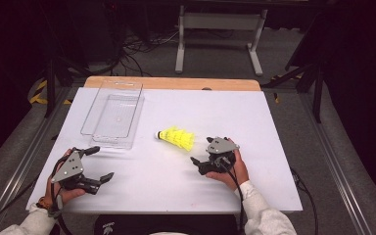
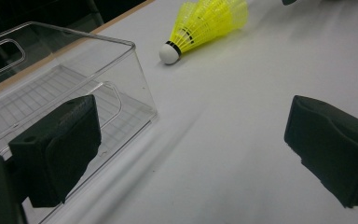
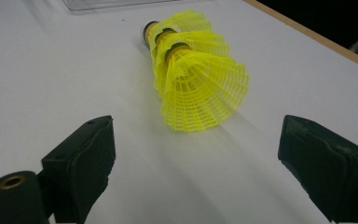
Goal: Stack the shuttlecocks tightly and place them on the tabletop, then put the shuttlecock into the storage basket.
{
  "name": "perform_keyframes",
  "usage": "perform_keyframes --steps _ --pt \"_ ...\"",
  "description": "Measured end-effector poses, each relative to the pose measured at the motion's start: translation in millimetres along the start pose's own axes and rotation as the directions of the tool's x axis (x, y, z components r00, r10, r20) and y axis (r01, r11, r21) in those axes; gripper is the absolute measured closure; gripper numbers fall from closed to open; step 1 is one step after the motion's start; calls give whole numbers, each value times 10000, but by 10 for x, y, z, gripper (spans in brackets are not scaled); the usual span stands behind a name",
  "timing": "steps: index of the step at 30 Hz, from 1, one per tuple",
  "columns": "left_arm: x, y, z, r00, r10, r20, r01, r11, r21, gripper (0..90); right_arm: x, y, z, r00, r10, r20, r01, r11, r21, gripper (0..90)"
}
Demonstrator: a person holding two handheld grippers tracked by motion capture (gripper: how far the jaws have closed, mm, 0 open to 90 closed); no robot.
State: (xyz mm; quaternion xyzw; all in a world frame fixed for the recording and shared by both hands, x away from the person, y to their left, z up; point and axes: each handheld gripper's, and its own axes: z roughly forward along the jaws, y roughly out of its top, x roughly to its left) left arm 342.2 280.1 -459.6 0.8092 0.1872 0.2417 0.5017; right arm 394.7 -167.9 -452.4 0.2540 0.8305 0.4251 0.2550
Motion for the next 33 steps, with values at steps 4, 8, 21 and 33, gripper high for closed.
perform_keyframes --steps 4,8,21,33 --pt "-3 -2 -15 10000 -26 -46 26 10000 -13 47 15 37 82 9997 -35 -221 41 9996 275 122" --pt "2 -2 -2 10000 -63 -4 63 10000 14 46 33 80 156 9990 -47 -449 64 9992 390 122" --pt "-21 10 -9 9999 98 -74 -98 9999 67 45 95 168 345 9962 -228 -841 313 9945 1003 143" --pt "-17 1 -13 10000 47 -80 -47 9999 97 44 144 234 479 9925 -188 -1210 345 9911 1287 199"
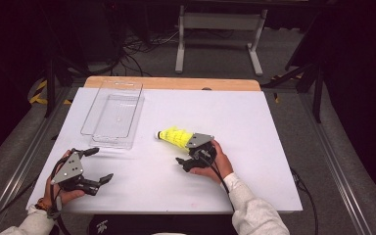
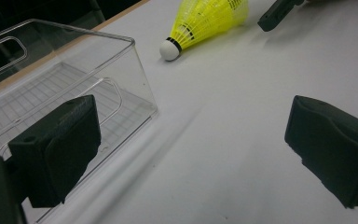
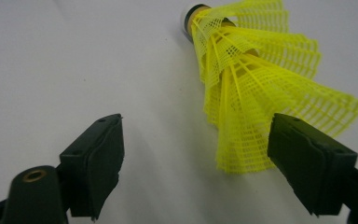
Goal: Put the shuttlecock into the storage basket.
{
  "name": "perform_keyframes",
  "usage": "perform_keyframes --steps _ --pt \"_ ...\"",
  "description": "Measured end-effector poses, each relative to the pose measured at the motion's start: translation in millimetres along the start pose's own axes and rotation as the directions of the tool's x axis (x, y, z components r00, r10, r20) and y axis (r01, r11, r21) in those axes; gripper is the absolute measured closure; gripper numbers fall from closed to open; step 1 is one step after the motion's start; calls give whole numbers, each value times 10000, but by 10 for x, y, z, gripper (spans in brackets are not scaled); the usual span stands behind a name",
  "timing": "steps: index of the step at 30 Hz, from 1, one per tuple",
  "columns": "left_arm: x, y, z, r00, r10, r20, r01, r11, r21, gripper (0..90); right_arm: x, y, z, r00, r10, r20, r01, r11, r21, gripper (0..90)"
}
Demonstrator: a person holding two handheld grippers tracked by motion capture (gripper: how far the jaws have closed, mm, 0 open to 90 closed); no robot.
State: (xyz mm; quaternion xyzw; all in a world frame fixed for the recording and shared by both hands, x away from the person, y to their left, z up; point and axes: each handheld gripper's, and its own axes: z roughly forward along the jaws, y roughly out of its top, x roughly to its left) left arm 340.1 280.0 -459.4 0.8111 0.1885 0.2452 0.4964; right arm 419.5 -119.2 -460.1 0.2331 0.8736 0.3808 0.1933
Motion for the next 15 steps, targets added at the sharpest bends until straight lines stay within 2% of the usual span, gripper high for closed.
perform_keyframes --steps 5,9,11,13,15 --pt "-4 2 6 10000 26 -16 -26 10000 37 44 23 66 81 9998 122 -171 -121 9999 64 227" --pt "1 -2 8 10000 0 -18 0 10000 57 44 33 114 154 9984 494 -274 -490 9987 147 258" --pt "-1 -1 10 10000 10 -13 -10 10000 69 45 46 145 206 9959 848 -329 -842 9963 187 280" --pt "-3 0 10 10000 11 -10 -11 10000 71 45 56 160 232 9953 916 -302 -909 9956 210 278" --pt "-7 2 6 10000 5 -27 -5 10000 57 45 67 184 268 9929 1188 -61 -1186 9926 242 275"
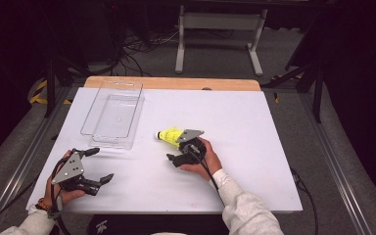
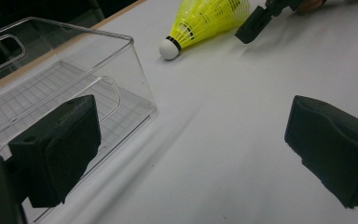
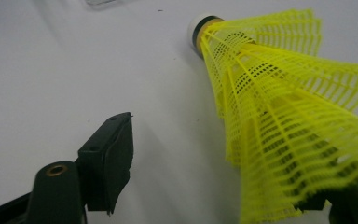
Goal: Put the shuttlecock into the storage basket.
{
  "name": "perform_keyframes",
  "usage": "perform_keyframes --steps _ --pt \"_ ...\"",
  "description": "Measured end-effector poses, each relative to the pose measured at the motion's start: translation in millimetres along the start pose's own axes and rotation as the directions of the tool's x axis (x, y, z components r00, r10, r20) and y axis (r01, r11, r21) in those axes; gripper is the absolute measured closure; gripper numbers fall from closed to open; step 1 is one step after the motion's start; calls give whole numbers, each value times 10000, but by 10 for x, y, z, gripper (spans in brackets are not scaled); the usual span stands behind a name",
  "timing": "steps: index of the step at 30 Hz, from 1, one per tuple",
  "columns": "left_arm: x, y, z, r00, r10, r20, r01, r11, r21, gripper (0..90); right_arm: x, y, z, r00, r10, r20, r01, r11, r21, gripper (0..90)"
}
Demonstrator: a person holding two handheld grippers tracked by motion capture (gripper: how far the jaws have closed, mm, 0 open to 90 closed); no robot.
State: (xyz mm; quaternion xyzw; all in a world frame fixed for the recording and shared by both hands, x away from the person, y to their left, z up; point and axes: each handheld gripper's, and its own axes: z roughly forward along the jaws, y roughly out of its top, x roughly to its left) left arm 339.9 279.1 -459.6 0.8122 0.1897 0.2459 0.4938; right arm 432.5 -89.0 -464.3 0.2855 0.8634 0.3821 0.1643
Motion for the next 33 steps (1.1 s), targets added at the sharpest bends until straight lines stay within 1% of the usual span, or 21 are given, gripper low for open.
perform_keyframes --steps 2,3,4,7,9,10,12,15,16,17,18,19,20,21,22,23,25,27,30,33 --pt "-1 0 0 10000 -23 6 23 10000 -12 46 -4 16 20 9995 276 136 -275 9996 -95 306" --pt "0 0 2 10000 -18 15 18 10000 -8 46 -10 36 33 9983 511 266 -507 9986 -133 311" --pt "-1 0 5 10000 -12 44 12 10000 1 46 -10 36 33 9983 511 266 -507 9986 -133 311" --pt "-3 0 8 10000 9 86 -9 10000 18 46 -12 75 56 9964 722 438 -712 9972 -238 327" --pt "-4 0 4 9999 -24 98 24 10000 -8 44 -10 98 82 9939 827 724 -809 9964 -271 359" --pt "-1 -1 3 9999 -20 102 21 10000 -12 43 -10 106 92 9933 839 792 -819 9962 -286 382" --pt "0 -2 3 9999 -29 125 29 10000 -18 43 -4 129 119 9908 791 1095 -768 9967 -254 428" --pt "-1 -4 3 9999 -54 164 54 10000 -27 42 -5 170 151 9834 752 1648 -721 9971 -246 502" --pt "1 -5 4 9998 -61 191 61 10000 -22 42 -13 178 157 9835 757 1642 -726 9971 -245 533" --pt "5 -7 4 9998 -60 192 60 10000 -7 41 -19 188 166 9809 742 1800 -719 9972 -189 575" --pt "8 -7 2 9998 -76 197 76 10000 -20 41 -29 202 186 9751 674 2112 -679 9977 -47 633" --pt "8 -7 2 9998 -76 197 76 10000 -20 41 -29 202 186 9751 674 2112 -679 9977 -47 633" --pt "7 -7 1 9998 -81 202 82 10000 -32 41 -37 209 200 9739 698 2158 -699 9975 -76 663" --pt "7 -6 0 9998 -58 189 58 10000 -22 41 -50 222 231 9672 640 2457 -652 9979 -33 745" --pt "4 -7 -2 9998 -90 199 91 10000 -38 41 -50 222 231 9672 640 2457 -652 9979 -33 745" --pt "6 -7 -3 9997 -100 215 101 9999 -45 41 -49 228 243 9684 667 2402 -658 9978 -120 777" --pt "5 -7 -3 9998 -85 202 86 10000 -29 41 -36 243 260 9648 466 2589 -461 9989 -79 803" --pt "6 -8 -3 9997 -95 221 96 9999 -44 41 -41 253 264 9633 496 2637 -465 9988 -178 841" --pt "5 -8 -4 9997 -80 232 81 10000 -38 41 -53 260 263 9626 574 2649 -524 9983 -259 856" --pt "7 -9 -5 9997 -97 226 98 9999 -43 41 -54 260 262 9631 540 2636 -487 9985 -267 861"
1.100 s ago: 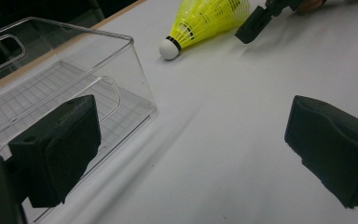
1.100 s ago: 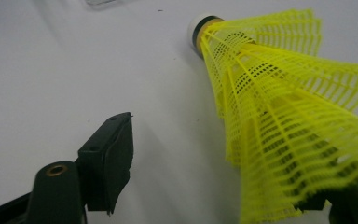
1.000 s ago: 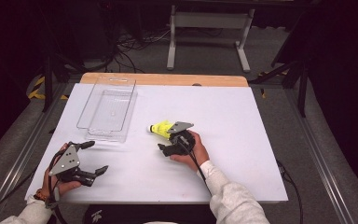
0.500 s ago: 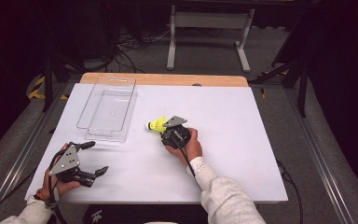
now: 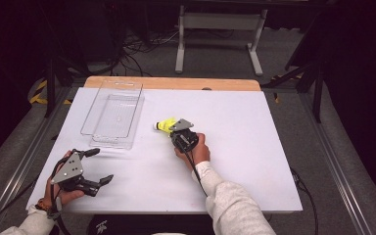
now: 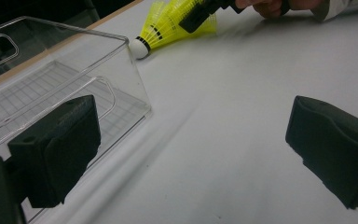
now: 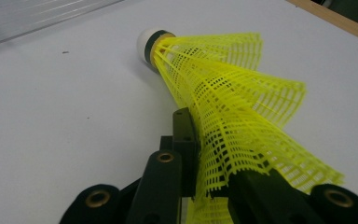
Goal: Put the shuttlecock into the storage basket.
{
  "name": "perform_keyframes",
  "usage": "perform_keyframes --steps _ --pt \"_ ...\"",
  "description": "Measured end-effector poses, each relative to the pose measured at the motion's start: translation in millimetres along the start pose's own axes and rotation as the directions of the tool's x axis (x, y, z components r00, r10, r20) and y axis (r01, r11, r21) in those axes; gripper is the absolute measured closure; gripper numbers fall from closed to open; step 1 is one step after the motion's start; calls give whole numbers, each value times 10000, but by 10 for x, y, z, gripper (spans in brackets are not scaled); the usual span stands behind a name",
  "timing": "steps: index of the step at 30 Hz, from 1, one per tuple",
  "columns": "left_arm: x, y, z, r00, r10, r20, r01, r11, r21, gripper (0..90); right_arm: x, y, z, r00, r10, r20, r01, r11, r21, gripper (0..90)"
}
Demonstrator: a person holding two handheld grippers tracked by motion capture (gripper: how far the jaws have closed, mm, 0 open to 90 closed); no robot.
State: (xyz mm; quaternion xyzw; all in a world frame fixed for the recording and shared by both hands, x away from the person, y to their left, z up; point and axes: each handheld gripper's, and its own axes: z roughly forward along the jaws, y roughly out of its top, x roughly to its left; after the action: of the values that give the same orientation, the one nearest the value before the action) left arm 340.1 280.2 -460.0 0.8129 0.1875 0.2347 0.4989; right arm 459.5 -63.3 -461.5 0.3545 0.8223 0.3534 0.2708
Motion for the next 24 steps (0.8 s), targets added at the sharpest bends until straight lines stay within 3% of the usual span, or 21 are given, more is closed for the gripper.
perform_keyframes --steps 12,24 --pt "3 -2 -6 10000 -36 -59 36 10000 -23 41 -42 5 -129 9984 359 -447 -385 9976 -582 870" --pt "-3 0 -3 10000 -6 -62 6 10000 13 41 -81 -5 -325 9974 314 -655 -380 9940 -1024 871"
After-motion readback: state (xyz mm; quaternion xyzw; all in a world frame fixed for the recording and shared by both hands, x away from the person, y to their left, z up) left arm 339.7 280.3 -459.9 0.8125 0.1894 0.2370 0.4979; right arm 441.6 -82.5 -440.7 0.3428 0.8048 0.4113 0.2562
